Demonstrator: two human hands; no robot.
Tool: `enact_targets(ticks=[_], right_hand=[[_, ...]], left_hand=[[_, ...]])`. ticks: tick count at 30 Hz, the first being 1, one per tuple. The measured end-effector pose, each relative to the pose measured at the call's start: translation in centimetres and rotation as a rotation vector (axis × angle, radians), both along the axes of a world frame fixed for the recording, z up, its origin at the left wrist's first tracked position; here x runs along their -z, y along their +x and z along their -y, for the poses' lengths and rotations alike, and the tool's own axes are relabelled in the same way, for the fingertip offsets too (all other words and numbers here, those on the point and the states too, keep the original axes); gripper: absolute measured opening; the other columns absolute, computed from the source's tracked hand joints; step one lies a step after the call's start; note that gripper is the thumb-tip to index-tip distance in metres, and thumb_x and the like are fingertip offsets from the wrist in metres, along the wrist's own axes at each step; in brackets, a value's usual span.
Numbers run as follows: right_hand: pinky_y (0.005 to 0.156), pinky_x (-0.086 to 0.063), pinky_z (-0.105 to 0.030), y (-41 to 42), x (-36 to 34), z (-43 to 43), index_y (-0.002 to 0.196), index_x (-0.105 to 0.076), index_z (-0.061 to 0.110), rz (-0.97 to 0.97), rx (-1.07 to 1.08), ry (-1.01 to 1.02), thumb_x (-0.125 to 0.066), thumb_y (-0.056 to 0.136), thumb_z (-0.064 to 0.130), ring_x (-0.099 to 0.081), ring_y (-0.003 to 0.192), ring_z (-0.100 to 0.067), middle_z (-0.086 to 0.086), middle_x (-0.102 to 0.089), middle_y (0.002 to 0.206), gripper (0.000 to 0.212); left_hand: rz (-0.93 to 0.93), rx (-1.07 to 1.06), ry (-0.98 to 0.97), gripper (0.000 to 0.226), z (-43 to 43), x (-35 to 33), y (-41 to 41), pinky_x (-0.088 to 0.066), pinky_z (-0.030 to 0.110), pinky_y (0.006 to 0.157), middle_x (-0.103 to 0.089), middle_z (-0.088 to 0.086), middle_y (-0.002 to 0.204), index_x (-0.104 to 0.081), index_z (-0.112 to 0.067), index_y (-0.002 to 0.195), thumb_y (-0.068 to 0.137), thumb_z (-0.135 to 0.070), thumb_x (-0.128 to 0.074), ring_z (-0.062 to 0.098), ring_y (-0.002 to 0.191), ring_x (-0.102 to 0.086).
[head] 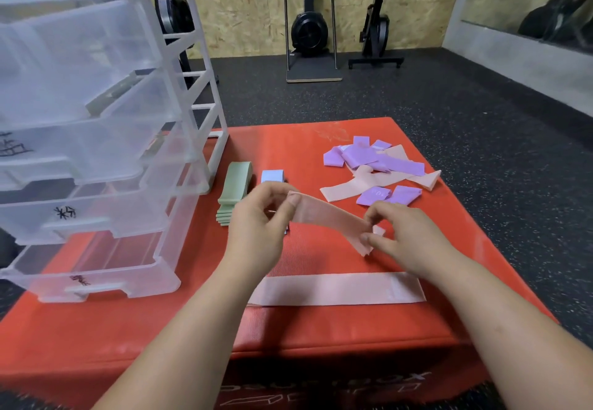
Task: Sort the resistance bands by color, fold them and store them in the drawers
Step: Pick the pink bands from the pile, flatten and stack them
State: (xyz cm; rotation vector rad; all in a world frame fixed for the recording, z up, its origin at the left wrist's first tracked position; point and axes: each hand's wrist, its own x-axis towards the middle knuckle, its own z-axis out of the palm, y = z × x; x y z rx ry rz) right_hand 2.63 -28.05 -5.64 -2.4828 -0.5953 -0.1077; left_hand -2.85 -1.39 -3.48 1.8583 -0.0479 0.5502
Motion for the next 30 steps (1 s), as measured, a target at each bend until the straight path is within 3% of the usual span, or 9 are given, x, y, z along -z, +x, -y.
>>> enact_targets(ticks=[3,10,14,18,23,27,30], right_hand=[[0.081,-0.051,-0.040,0.2,0.1,1.5,0.092,-0.060,0.039,-0.002,0.088,-0.035,-0.079,0.086,0.028,-0.064,0.092,-0.011,0.021,-0.068,0.093,0.022],[0.083,-0.052,-0.041,0.6,-0.9,4.0,0.083,-0.063,0.044,-0.030,0.118,-0.029,-0.076,0.091,0.024,-0.063,0.089,-0.011,0.013,-0.068,0.092,0.025],[0.071,-0.045,-0.022,0.0,-1.6,4.9,0.087,-0.067,0.037,-0.110,0.118,-0.004,-0.076,0.092,0.031,-0.063,0.083,-0.002,0.014,-0.071,0.087,0.012],[0.075,-0.052,-0.035,-0.8,-2.1,5.7,0.091,-0.074,0.030,-0.226,0.095,0.180,-0.083,0.086,0.020,-0.066,0.076,-0.016,0.005,-0.075,0.086,0.014],[0.065,-0.055,-0.027,-2.3,-2.4,6.6,0.105,-0.076,0.016,-0.470,0.124,0.496,-0.084,0.082,0.000,-0.067,0.075,-0.014,-0.010,-0.074,0.093,0.029],[0.068,-0.056,-0.027,-3.4,-1.7,6.9,0.109,-0.075,0.015,-0.486,0.195,0.567,-0.083,0.083,-0.001,-0.068,0.077,-0.015,-0.011,-0.075,0.092,0.031],[0.068,-0.056,-0.029,-4.1,-1.0,6.6,0.111,-0.075,0.013,-0.484,0.223,0.577,-0.080,0.085,-0.002,-0.066,0.077,-0.019,-0.012,-0.076,0.093,0.030]], left_hand=[[0.009,-0.082,-0.070,0.010,-1.2,-0.2,0.2,-0.059,0.052,0.085,-0.075,-0.006,0.090,-0.074,-0.026,0.098,0.101,-0.017,-0.070,0.026,0.087,-0.071],[-0.056,-0.163,-0.011,0.005,-2.0,0.4,-0.1,-0.062,0.045,0.082,-0.077,-0.011,0.085,-0.079,-0.026,0.095,0.097,-0.022,-0.077,0.014,0.080,-0.072],[-0.078,-0.185,-0.026,0.005,-2.8,0.7,-0.4,-0.063,0.044,0.083,-0.078,-0.008,0.086,-0.080,-0.025,0.095,0.095,-0.022,-0.078,0.014,0.081,-0.074],[-0.092,-0.238,-0.077,0.006,-4.0,1.0,-1.0,-0.063,0.039,0.081,-0.079,-0.007,0.087,-0.081,-0.026,0.093,0.094,-0.021,-0.078,0.013,0.084,-0.075],[-0.180,-0.205,-0.134,0.009,-5.8,1.8,-2.2,-0.052,0.027,0.066,-0.077,-0.003,0.082,-0.081,-0.021,0.091,0.094,-0.014,-0.078,0.005,0.068,-0.064],[-0.300,-0.116,-0.098,0.007,-6.9,2.8,-3.6,-0.048,0.021,0.060,-0.068,0.000,0.074,-0.078,-0.015,0.095,0.093,-0.009,-0.079,0.006,0.060,-0.057],[-0.355,-0.122,-0.019,0.009,-7.6,3.6,-4.3,-0.050,0.027,0.060,-0.067,0.004,0.074,-0.077,-0.016,0.096,0.091,-0.012,-0.082,0.013,0.061,-0.058]])
